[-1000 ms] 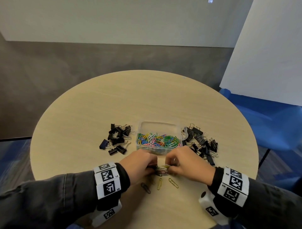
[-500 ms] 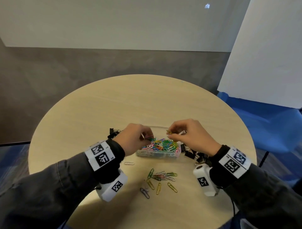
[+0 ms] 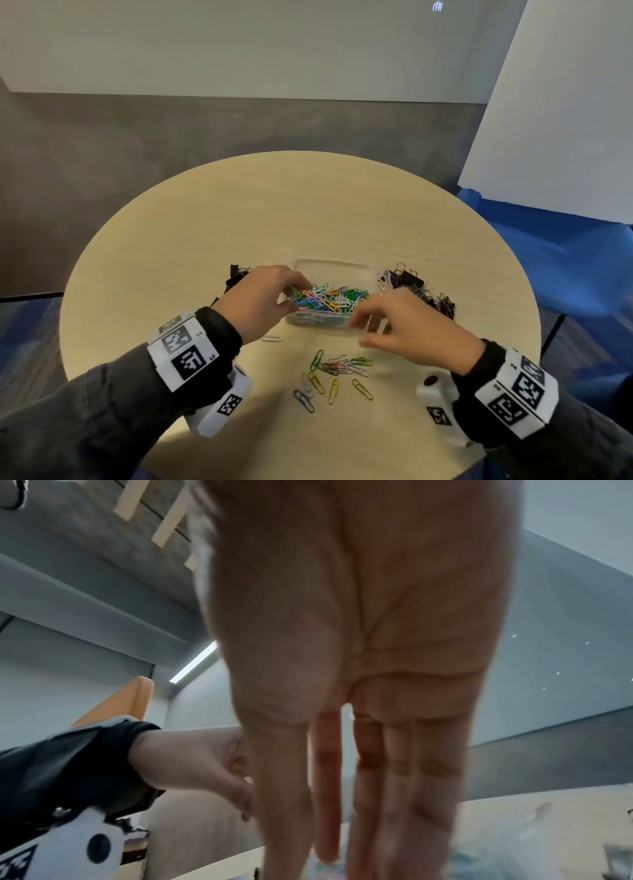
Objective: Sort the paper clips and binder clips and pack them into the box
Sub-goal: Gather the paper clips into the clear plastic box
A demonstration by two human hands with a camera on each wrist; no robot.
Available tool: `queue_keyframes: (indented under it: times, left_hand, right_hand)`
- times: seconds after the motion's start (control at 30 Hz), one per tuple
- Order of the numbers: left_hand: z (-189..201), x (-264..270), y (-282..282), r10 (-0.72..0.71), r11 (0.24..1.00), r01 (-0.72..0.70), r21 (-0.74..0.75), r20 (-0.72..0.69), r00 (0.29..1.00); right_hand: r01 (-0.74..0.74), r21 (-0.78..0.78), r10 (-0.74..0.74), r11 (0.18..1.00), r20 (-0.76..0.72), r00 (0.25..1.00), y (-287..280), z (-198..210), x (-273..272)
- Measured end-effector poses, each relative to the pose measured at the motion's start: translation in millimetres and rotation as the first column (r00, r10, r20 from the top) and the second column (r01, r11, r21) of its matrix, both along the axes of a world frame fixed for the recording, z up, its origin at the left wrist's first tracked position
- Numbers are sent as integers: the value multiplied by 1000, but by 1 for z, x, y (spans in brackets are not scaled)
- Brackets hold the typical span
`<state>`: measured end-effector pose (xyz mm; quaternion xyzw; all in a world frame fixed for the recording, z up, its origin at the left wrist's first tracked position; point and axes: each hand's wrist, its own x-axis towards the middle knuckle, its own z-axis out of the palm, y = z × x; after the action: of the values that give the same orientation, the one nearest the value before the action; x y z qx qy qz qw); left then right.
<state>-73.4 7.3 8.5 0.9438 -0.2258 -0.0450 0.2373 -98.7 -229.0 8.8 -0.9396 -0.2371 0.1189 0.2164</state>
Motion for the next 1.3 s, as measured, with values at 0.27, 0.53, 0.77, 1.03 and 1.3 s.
queue_keyframes:
  times: [0.27,0.53,0.77,1.03,1.3]
  left_hand:
    - [-4,-17,1,34,885,76,460,-227,973]
    - [-18,-38,-23,-44,857,197,475,-314,948]
    - [-32,-40,-35,-160,915,258,310,-307,938]
    - [-35,-38,-34,-228,886,299,353,-229,946]
    - [-36,-36,-31,-219,918,283,278,-241,946]
  right_hand:
    - [-19,-260,-27,965,-171,985,15,-28,-14]
    - [-50,-219,6,974,-194,981,20,-30,-12]
    - [-157,-327,110,932,-158,981,23,-34,-11]
    - [-204,-333,169,920,-132,977,22,-34,-8]
    - [-16,-55,21,998,93,995,9,9,29]
